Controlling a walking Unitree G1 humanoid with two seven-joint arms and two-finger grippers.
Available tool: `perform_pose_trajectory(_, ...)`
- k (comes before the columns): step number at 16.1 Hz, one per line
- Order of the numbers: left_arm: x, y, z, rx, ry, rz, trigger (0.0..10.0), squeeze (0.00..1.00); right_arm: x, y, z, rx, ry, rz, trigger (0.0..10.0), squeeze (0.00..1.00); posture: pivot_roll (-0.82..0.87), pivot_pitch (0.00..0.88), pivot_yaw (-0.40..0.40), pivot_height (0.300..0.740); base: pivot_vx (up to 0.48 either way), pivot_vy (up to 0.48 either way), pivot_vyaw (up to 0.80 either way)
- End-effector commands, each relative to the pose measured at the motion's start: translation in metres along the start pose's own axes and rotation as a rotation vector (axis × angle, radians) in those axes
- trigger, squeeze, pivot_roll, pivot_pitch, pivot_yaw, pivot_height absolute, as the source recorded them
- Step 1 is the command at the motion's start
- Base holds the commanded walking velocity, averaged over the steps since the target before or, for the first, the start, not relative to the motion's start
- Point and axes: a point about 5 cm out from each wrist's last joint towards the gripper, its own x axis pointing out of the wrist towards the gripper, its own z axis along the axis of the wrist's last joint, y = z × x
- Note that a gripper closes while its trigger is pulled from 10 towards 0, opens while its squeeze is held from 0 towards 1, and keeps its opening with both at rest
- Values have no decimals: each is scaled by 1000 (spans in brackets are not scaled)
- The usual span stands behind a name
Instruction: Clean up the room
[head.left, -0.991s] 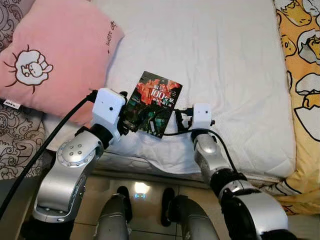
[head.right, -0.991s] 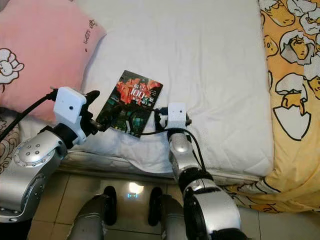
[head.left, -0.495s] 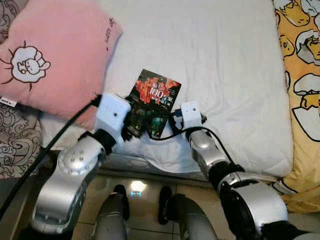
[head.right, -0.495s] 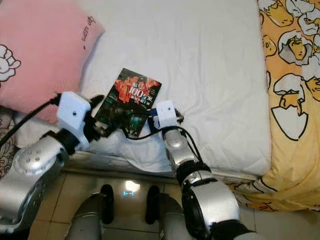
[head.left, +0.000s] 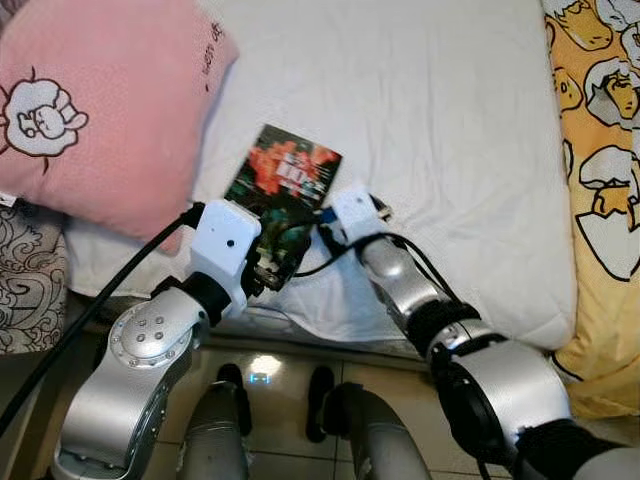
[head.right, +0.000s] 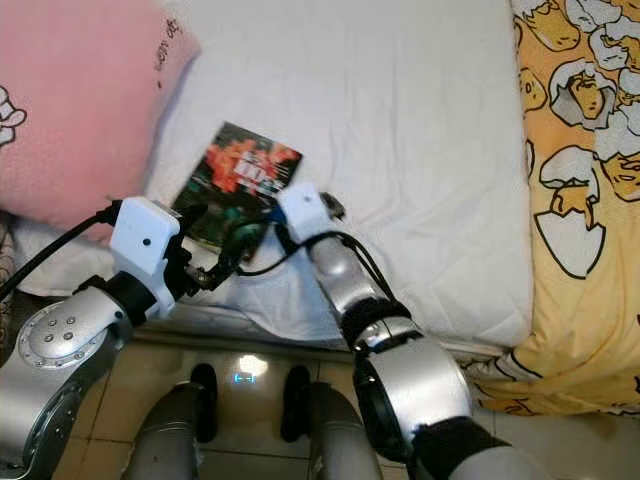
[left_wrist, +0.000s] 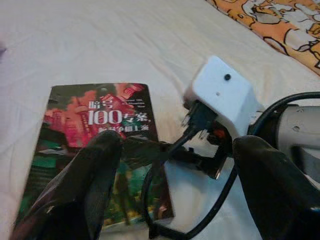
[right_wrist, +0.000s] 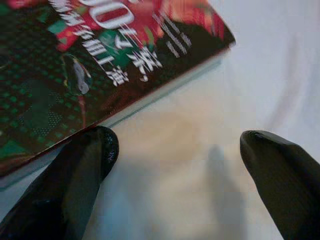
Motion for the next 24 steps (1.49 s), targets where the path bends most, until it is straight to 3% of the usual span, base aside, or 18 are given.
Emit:
perform_pose_trajectory(1, -3, -7, 1, -2, -2, -13, 10000, 0, 0, 4, 1, -36, -9, 21, 10000, 0, 438, 381, -211, 740, 0, 0, 0)
perform_pose_trajectory(4, -2, -8, 1, -4, -1, -1, 10000, 0, 3, -2, 14, -163, -55, 5, 10000, 0, 436, 381, -219, 740, 0, 0, 0)
perform_pose_trajectory(7, -2, -9, 1, -8, 0, 3, 10000, 0, 2, -15, 8, -319, -28, -34, 10000, 0, 432, 381, -222, 740, 0, 0, 0)
perform_pose_trajectory(10, -1, -10, 0, -12, 2, 5, 10000, 0, -1, -23, -2, -340, -7, -54, 10000, 0, 414, 379, -226, 740, 0, 0, 0)
perform_pose_trajectory(13, 4, -10, -1, -23, -7, 9, 10000, 0, -4, -37, -10, -210, 6, -146, 10000, 0, 392, 365, -231, 740, 0, 0, 0)
perform_pose_trajectory(16, 18, -8, -6, 7, -49, 50, 10000, 0, -20, -58, -35, 213, -16, -308, 10000, 0, 327, 286, -242, 740, 0, 0, 0)
perform_pose_trajectory(17, 23, -5, -10, 12, -51, 85, 10000, 0, -25, -64, -41, 290, -36, -343, 10000, 0, 302, 268, -239, 740, 0, 0, 0)
perform_pose_trajectory(19, 35, 5, -19, 19, -46, 132, 10000, 0, -35, -75, -47, 322, -91, -405, 10000, 0, 253, 227, -220, 740, 0, 0, 0)
perform_pose_trajectory(20, 53, 17, -28, 48, -38, 170, 10000, 0, -54, -82, -57, 300, -142, -470, 10000, 0, 222, 210, -204, 740, 0, 0, 0)
perform_pose_trajectory(22, 92, 33, -41, 95, -9, 155, 10000, 0, -100, -73, -88, 281, -109, -516, 10000, 0, 125, 192, -160, 740, 0, 0, 0)
perform_pose_trajectory(24, 113, 33, -42, 122, 14, 127, 10000, 0, -123, -61, -106, 287, -54, -506, 10000, 0, 83, 190, -137, 740, 0, 0, 0)
